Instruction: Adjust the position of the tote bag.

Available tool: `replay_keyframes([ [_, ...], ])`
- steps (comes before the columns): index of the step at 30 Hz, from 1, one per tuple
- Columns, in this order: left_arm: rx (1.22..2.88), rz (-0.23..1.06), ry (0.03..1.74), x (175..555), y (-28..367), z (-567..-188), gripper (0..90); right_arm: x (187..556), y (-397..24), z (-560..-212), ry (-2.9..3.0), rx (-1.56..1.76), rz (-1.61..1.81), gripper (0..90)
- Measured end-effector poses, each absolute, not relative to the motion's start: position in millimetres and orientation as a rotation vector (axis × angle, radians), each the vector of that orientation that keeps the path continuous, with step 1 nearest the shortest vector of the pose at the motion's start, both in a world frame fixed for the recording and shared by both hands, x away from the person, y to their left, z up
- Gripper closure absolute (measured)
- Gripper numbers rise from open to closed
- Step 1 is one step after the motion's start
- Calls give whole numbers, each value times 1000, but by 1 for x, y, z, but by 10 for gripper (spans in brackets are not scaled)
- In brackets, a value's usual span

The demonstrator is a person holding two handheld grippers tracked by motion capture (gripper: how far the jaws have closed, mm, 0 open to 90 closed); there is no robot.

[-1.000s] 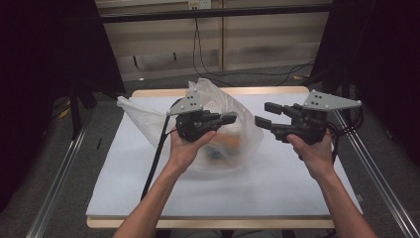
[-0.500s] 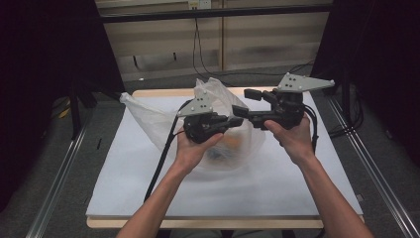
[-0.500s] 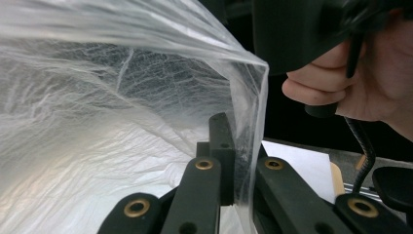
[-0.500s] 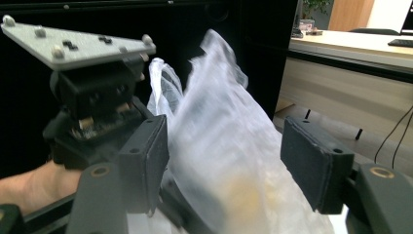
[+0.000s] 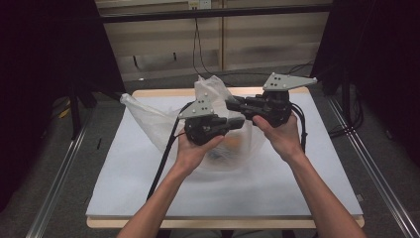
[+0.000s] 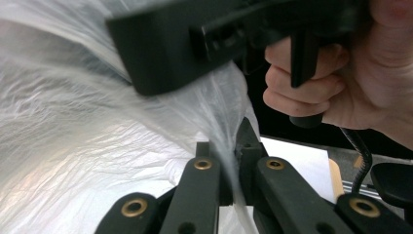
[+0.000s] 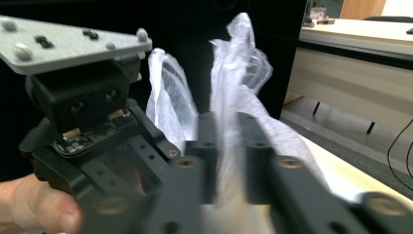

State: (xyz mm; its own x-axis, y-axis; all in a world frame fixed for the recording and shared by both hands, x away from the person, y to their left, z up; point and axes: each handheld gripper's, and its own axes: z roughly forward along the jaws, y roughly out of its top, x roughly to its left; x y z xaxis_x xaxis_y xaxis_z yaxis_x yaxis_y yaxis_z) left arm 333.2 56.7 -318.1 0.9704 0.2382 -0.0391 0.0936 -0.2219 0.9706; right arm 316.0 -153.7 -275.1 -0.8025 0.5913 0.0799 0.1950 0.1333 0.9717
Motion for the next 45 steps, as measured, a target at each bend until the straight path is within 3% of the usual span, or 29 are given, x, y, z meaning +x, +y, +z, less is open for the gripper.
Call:
replay_keyframes([
  [2, 1782, 137, 248, 333, 59, -320, 847, 316, -155, -275, 2081, 763, 1733, 895],
  [7, 1778, 165, 273, 332, 68, -318, 673, 314, -158, -274, 2054, 768, 1742, 900],
  [16, 1751, 233, 338, 326, 103, -317, 536, 313, -169, -275, 2018, 778, 1757, 900],
  [34, 1662, 356, 462, 324, 197, -319, 624, 309, -200, -277, 1927, 828, 1784, 900],
  [40, 1627, 403, 522, 325, 229, -319, 611, 308, -205, -278, 1917, 848, 1756, 900],
  [45, 1574, 441, 590, 326, 258, -319, 535, 308, -212, -277, 1890, 859, 1760, 900],
])
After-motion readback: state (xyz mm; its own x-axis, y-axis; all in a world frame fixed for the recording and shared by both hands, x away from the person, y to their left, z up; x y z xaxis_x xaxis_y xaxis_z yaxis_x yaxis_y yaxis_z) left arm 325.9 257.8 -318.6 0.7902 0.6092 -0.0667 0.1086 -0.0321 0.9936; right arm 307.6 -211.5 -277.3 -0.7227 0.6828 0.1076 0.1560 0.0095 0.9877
